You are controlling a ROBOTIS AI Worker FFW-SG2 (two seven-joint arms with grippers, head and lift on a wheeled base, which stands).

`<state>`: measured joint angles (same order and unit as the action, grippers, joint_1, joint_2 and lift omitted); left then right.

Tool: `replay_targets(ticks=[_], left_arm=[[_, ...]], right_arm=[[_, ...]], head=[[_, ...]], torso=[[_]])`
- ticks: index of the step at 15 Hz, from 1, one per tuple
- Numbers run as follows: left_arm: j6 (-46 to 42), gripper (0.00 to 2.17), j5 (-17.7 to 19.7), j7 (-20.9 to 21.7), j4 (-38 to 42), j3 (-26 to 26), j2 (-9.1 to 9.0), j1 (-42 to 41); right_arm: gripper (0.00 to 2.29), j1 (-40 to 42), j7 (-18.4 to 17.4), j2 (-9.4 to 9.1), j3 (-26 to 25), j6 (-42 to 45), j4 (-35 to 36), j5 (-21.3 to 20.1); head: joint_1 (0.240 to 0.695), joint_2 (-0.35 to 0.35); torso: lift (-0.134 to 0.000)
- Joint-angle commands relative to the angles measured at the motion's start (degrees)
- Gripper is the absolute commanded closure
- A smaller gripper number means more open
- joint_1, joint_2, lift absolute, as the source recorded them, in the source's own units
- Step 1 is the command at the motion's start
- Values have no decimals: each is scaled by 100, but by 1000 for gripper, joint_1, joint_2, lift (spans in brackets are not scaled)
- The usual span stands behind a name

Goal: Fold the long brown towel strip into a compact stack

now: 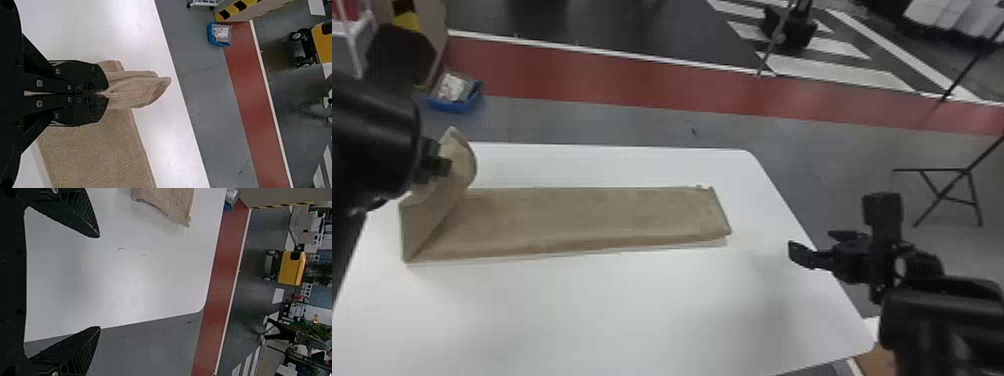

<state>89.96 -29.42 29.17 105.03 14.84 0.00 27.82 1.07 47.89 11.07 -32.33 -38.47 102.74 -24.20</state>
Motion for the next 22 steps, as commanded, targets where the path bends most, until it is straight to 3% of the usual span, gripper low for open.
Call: replay_targets(ticks=[1,5,16,22], left_arm=[[7,2142,-3,10,9,-60,-15,-49],[-35,2142,67,10,-53,-245,-15,-58],[-527,2142,692,28,-545,-1379,-15,4],[-527,2142,692,28,-440,-1115,-15,-66]], right_arm=[[33,-28,1,18,34,1,1,3],[33,60,9,9,25,1,80,3],[33,33,1,-70,122,19,97,-129],[33,-28,1,-158,210,1,97,-270]], head=[[695,-336],[695,-327],[695,-281],[695,-265]], torso=[[-123],[-123],[-123],[-123]])
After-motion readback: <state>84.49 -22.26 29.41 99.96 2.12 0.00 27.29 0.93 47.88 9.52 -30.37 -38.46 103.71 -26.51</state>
